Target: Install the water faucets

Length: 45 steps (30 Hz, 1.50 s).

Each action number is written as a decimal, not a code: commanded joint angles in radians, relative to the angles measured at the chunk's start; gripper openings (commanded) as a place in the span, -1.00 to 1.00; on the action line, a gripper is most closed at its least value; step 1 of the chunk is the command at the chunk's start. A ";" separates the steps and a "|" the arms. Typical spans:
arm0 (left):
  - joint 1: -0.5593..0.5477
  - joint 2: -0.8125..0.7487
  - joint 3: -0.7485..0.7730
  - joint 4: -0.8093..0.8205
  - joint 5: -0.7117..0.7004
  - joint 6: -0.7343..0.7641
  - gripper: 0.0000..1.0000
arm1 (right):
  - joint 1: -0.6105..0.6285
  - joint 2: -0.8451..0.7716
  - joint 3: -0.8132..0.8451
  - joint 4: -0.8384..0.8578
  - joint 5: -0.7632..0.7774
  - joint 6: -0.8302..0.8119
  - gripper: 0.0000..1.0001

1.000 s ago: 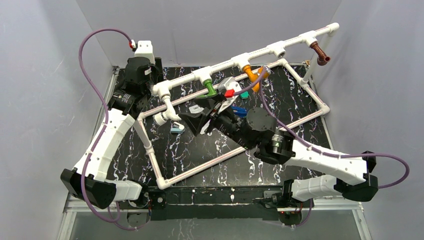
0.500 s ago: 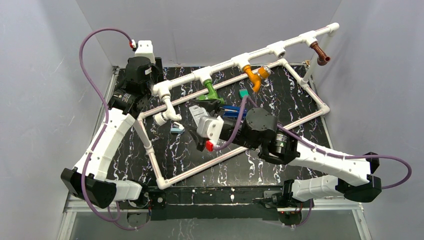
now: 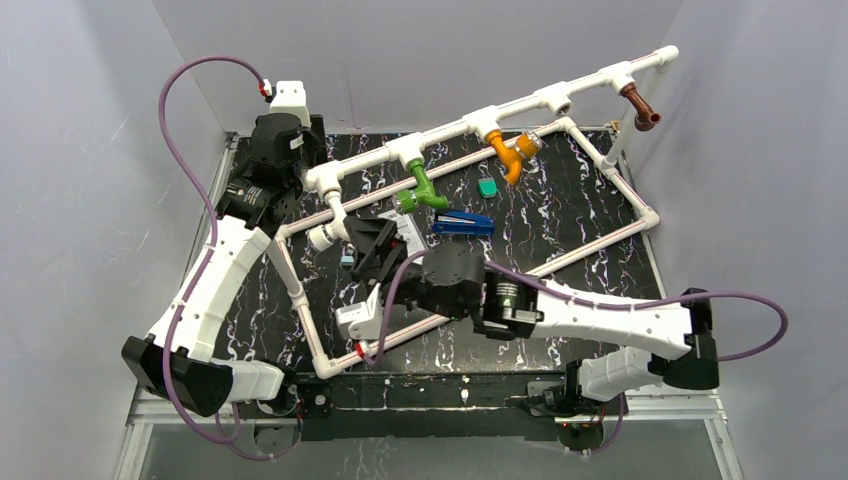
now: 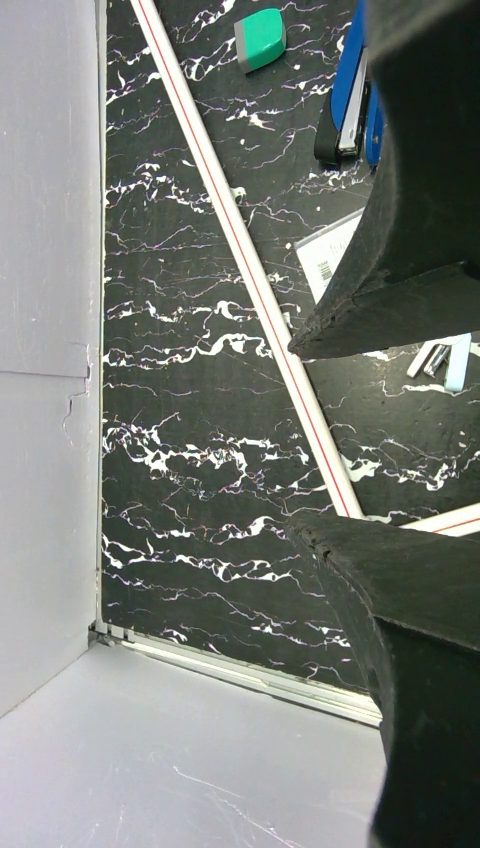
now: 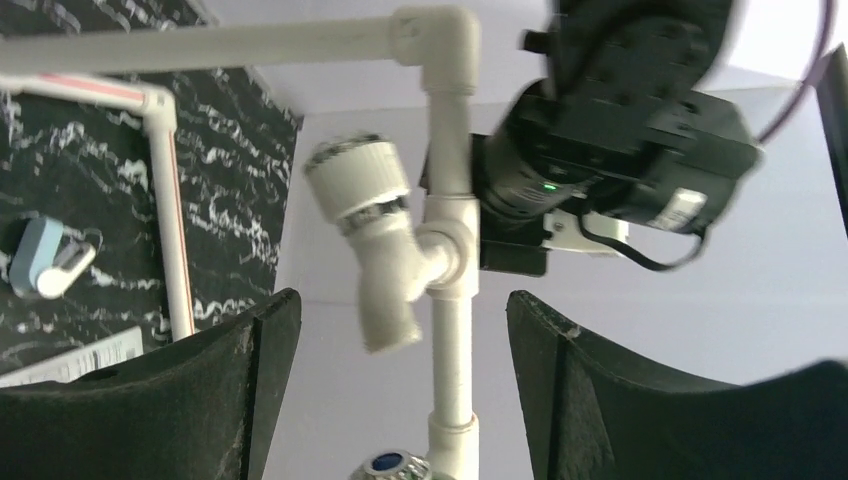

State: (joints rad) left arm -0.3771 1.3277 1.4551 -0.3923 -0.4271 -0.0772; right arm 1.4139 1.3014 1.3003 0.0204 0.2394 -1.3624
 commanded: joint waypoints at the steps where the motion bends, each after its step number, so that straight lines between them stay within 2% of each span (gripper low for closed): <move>1: -0.057 0.086 -0.096 -0.244 0.060 0.010 0.12 | 0.015 0.040 -0.013 0.084 0.104 -0.191 0.65; 8: -0.059 0.075 -0.104 -0.241 0.056 0.009 0.13 | 0.028 0.121 -0.021 0.218 0.175 -0.298 0.56; 16: -0.059 0.071 -0.107 -0.240 0.057 0.010 0.13 | 0.031 0.180 0.010 0.315 0.212 -0.309 0.48; 25: -0.058 0.059 -0.111 -0.241 0.058 0.010 0.14 | 0.022 0.221 0.050 0.306 0.224 -0.258 0.18; 32: -0.059 0.056 -0.111 -0.241 0.057 0.011 0.14 | 0.010 0.228 0.044 0.318 0.246 -0.236 0.03; 34: -0.060 0.055 -0.111 -0.241 0.056 0.011 0.14 | 0.006 0.230 0.039 0.331 0.255 -0.225 -0.09; 36: -0.059 0.056 -0.111 -0.241 0.056 0.011 0.14 | 0.005 0.232 0.030 0.355 0.267 -0.215 -0.29; 40: -0.060 0.056 -0.110 -0.241 0.055 0.011 0.14 | 0.005 0.232 0.002 0.440 0.275 -0.160 -0.96; 45: -0.060 0.054 -0.110 -0.241 0.053 0.011 0.14 | 0.004 0.226 -0.033 0.627 0.274 0.059 -0.97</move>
State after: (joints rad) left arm -0.3817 1.3136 1.4410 -0.3702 -0.4309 -0.0669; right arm 1.4338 1.5345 1.2770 0.4110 0.4648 -1.5124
